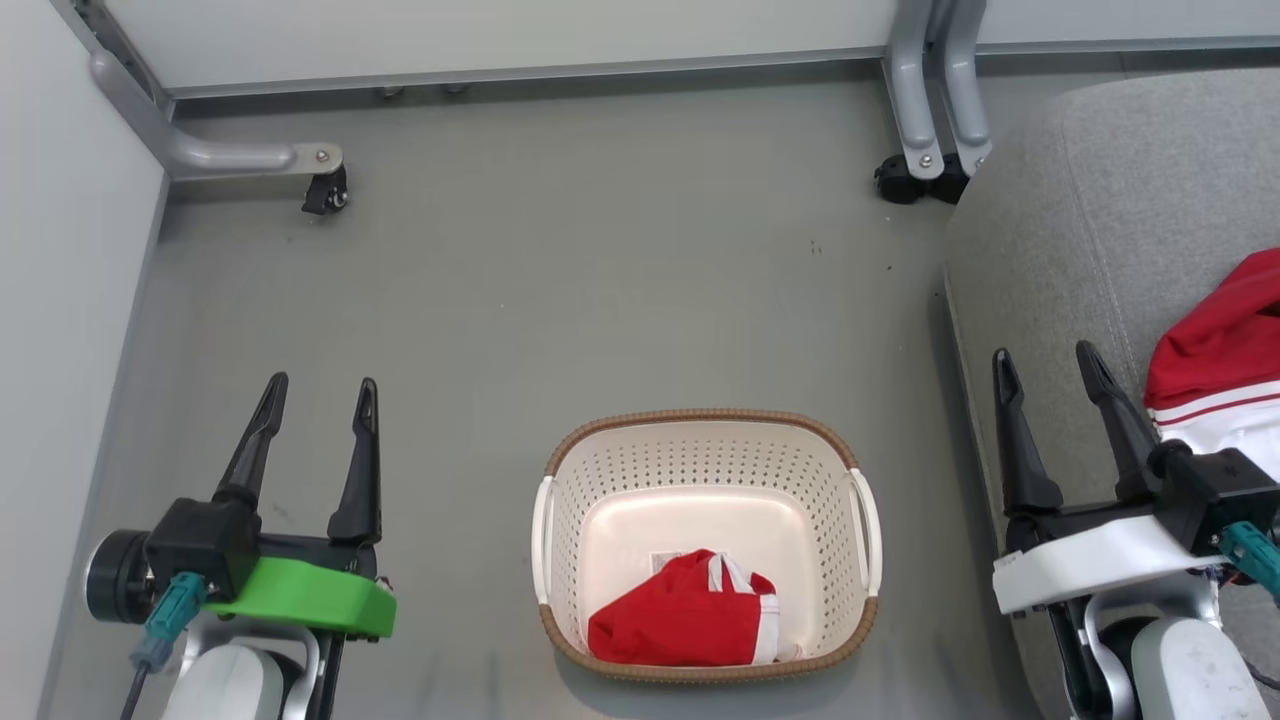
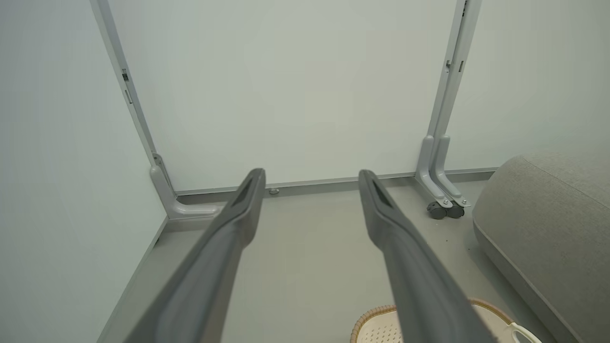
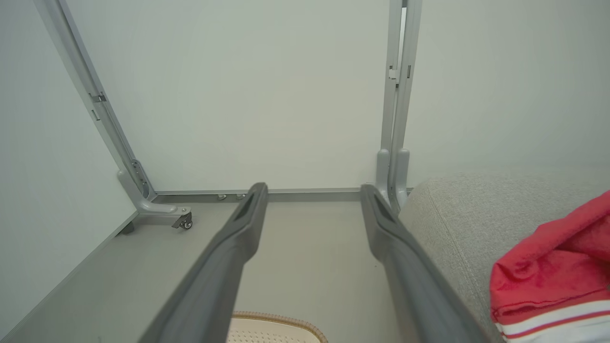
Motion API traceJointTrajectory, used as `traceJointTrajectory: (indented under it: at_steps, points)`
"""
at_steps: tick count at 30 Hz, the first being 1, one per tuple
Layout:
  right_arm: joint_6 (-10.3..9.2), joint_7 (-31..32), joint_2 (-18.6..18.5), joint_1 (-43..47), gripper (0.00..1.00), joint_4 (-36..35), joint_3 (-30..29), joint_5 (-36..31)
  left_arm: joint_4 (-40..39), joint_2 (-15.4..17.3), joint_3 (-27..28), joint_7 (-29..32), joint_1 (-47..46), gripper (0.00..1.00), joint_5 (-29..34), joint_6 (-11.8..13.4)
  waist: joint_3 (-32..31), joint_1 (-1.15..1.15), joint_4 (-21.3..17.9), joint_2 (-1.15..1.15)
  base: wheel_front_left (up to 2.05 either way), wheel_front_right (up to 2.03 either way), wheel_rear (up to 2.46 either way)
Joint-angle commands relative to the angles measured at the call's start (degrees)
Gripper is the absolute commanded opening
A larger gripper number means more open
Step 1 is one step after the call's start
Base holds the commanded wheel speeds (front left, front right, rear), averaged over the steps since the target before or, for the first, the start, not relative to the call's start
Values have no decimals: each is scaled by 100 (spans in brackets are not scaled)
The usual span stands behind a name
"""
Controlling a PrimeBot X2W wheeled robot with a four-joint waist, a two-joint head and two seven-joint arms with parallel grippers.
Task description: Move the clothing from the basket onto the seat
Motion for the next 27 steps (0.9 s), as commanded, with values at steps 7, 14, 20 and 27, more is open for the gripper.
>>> traceJointTrajectory:
  at_steps: [7,14,20,27]
  points:
    - [-4,121,-13,444,100,-169,55,77,44,-134,282,-1,461,100,272,-200,-355,0,56,0,0,0,0]
    - [-4,218,-13,818,100,-331,70,127,113,-266,336,-1,744,100,472,-362,-566,0,46,0,0,0,0]
    - [-4,267,-13,956,100,-441,54,168,155,-343,376,-1,840,100,546,-452,-635,0,29,0,0,0,0]
    - [-4,261,-13,966,100,-471,62,157,208,-420,454,-1,828,100,652,-483,-620,0,23,0,0,0,0]
